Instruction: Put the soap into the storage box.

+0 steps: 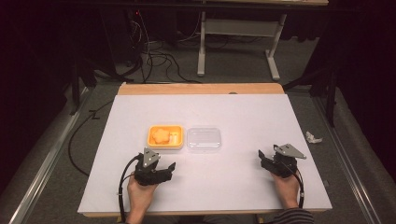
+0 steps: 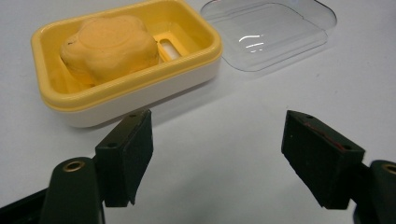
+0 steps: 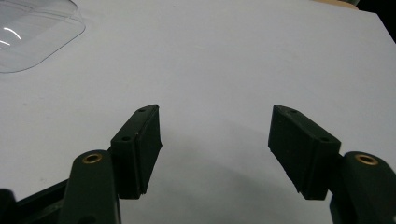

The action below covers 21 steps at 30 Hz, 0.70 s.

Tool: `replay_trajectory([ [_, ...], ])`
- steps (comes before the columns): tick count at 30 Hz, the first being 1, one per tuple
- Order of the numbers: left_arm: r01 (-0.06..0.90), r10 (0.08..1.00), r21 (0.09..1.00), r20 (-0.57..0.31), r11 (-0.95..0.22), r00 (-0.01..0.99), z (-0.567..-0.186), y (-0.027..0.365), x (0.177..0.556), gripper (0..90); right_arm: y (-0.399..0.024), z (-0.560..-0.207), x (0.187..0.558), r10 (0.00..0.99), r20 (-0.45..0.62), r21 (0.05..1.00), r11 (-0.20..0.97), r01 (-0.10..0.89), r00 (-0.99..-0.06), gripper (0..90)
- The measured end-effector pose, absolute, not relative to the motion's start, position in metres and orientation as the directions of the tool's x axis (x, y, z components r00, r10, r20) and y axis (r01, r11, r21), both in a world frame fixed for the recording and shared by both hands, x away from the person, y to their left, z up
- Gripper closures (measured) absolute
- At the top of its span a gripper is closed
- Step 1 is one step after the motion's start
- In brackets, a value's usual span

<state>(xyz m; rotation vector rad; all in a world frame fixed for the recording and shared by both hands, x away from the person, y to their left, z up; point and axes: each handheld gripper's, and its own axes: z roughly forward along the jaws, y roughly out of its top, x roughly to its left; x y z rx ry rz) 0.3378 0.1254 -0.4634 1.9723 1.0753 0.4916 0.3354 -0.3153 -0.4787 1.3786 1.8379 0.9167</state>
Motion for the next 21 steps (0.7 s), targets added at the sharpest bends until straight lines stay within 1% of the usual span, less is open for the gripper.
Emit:
replay_trajectory([
  [21,0.512,0.857,0.822,-0.059,-0.249,0.512,-0.473,0.127,0.349,25.4,-0.315,-0.479,0.336,0.968,-0.095,0.833,0.205,0.513,-0.233,35.1],
])
